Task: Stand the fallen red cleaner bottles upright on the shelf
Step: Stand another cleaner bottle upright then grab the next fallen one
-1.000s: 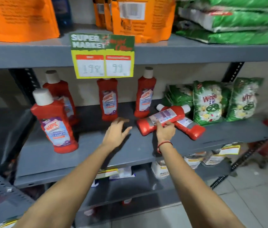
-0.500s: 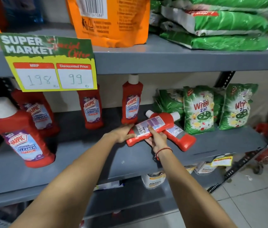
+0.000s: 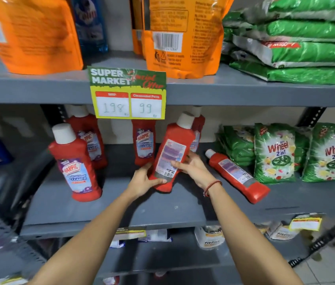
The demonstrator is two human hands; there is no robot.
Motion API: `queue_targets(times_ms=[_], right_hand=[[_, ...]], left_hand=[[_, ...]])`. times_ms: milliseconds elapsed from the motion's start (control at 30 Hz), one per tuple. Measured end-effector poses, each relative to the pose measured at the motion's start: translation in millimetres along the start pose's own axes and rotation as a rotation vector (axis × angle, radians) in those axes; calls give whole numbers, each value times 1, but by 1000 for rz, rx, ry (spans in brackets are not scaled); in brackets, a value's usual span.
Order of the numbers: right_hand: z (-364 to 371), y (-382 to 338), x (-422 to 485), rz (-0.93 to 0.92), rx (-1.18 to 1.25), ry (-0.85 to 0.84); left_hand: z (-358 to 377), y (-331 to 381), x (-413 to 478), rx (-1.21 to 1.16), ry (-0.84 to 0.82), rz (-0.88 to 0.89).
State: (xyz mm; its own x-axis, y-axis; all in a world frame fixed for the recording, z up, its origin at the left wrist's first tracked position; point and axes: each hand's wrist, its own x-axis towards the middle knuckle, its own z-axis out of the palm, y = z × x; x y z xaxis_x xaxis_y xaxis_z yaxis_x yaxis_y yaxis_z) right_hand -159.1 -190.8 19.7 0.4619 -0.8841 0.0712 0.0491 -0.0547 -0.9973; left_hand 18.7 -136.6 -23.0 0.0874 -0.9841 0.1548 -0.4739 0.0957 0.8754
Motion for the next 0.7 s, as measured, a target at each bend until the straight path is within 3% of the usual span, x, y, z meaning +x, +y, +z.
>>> queue_targets(times_ms=[233,400,533,600,700], right_hand=[[47,-8,8,12,-166,-212],[59,3,9,15,-249,-250],[60,5,5,16,-243,-213],[62,8,2,2,-244,-172],[70,17,-3,-47,-308,-6]], left_hand=[[-14,-28,-36,-29,205,-16],[-9,-37,-50,-58,285,-45],[-5,-34,-53,-63,341,-71],[5,-32,-58,-34,448,-126],[29,-20,-73,-65,563,-162]])
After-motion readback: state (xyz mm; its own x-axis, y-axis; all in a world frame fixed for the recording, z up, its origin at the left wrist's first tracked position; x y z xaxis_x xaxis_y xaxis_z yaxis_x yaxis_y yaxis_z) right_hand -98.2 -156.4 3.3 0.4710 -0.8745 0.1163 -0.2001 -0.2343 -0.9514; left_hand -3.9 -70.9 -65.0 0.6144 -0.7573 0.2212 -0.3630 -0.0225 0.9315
